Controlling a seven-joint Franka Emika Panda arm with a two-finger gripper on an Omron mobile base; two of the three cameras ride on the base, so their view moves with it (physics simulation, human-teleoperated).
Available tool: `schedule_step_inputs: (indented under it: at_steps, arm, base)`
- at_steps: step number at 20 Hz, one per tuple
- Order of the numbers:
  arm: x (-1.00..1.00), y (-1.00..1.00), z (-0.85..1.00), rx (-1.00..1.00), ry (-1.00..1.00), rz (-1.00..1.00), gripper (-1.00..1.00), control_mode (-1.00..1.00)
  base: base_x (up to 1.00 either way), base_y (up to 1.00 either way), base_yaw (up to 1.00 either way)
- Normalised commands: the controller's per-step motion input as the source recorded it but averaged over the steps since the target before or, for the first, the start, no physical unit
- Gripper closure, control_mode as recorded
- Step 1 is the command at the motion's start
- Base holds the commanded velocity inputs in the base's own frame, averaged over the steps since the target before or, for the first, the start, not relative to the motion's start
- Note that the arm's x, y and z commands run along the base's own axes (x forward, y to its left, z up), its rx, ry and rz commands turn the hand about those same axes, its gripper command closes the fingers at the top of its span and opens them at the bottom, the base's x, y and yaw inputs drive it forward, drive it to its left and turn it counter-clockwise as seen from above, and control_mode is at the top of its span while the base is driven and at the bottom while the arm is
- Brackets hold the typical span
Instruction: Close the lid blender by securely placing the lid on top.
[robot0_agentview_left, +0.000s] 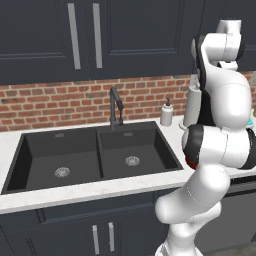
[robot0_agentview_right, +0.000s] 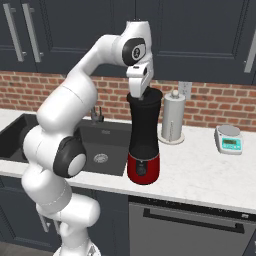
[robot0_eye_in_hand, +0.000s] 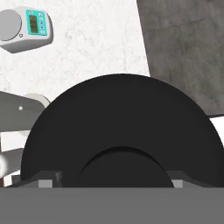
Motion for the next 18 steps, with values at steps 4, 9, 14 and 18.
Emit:
schedule_step_inputs:
  at_steps: [4, 9, 14, 18]
  arm:
    - [-0.01, 0.0, 0.0, 0.0, -0.02, 0.01, -1.0, -1.0]
    - [0.0, 0.0, 0.08, 0.0, -0.06, 0.01, -1.0, -1.0]
    - [0.0, 0.0, 0.04, 0.0, -0.08, 0.03, -1.0, -1.0]
    - [0.14, 0.0, -0.09, 0.0, 0.0, 0.06, -1.0, -1.0]
  base:
    - [0.0, 0.0, 0.0]
    - [0.0, 0.0, 0.0]
    - [0.0, 0.0, 0.0]
    - [0.0, 0.0, 0.0]
